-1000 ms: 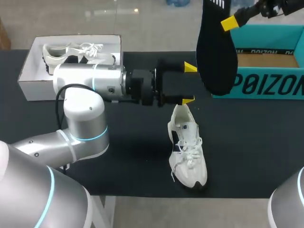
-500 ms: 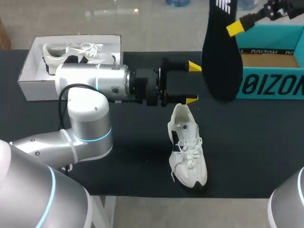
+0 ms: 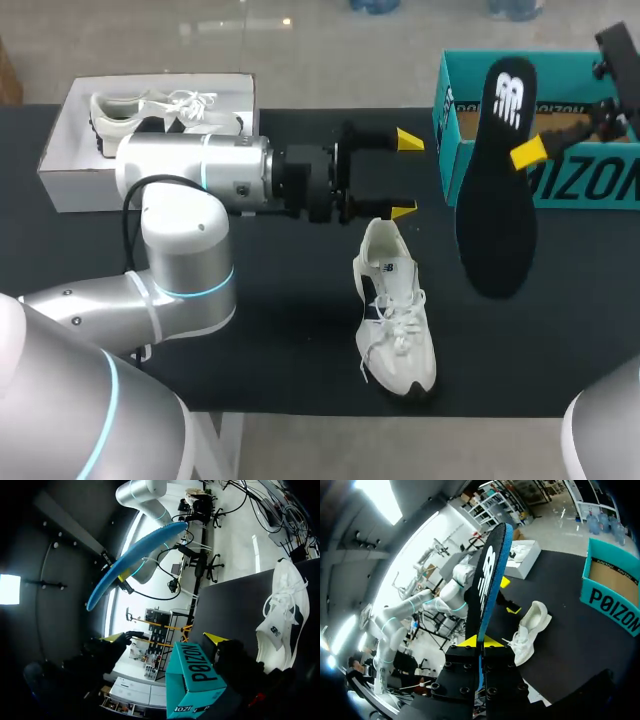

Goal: Take the shoe out of the shoebox, open the shoe tongue, remove and reinsert the insole, then place the shoe into the shoebox

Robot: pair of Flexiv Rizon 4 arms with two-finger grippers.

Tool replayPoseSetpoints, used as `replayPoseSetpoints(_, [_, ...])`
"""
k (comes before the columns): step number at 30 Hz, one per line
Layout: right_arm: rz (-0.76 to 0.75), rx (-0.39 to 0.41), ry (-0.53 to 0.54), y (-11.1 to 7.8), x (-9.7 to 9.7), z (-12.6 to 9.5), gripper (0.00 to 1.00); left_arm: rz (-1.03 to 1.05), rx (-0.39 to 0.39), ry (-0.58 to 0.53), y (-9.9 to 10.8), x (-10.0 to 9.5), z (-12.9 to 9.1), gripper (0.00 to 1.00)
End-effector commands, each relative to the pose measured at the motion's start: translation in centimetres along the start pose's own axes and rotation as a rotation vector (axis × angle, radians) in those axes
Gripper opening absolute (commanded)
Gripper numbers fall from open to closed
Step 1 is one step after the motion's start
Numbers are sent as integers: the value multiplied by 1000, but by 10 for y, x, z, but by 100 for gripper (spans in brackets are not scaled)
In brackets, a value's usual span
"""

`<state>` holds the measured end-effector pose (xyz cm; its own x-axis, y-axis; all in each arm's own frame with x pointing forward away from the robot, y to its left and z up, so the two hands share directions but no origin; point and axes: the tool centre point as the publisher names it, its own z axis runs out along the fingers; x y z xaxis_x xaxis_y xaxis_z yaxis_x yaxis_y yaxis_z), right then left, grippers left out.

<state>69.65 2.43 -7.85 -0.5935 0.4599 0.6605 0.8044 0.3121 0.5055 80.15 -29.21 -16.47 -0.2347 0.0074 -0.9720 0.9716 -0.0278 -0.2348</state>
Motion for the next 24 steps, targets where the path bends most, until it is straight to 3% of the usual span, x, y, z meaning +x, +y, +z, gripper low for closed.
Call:
replayPoseSetpoints(1, [12, -64, 115, -3, -18, 40, 0, 2, -2, -4, 0, 1, 3, 100])
replayPoseSetpoints(10, [61, -45, 196, -1, -46, 73, 0, 2, -2, -4, 0, 1, 3, 100])
replayPoseSetpoints(17, [83, -17, 224, 6, -69, 73, 0, 2, -2, -4, 0, 1, 3, 100])
replayPoseSetpoints(24, [73, 28, 232, 25, -81, 65, 0, 59, 37, 12, -5, 4, -9, 100])
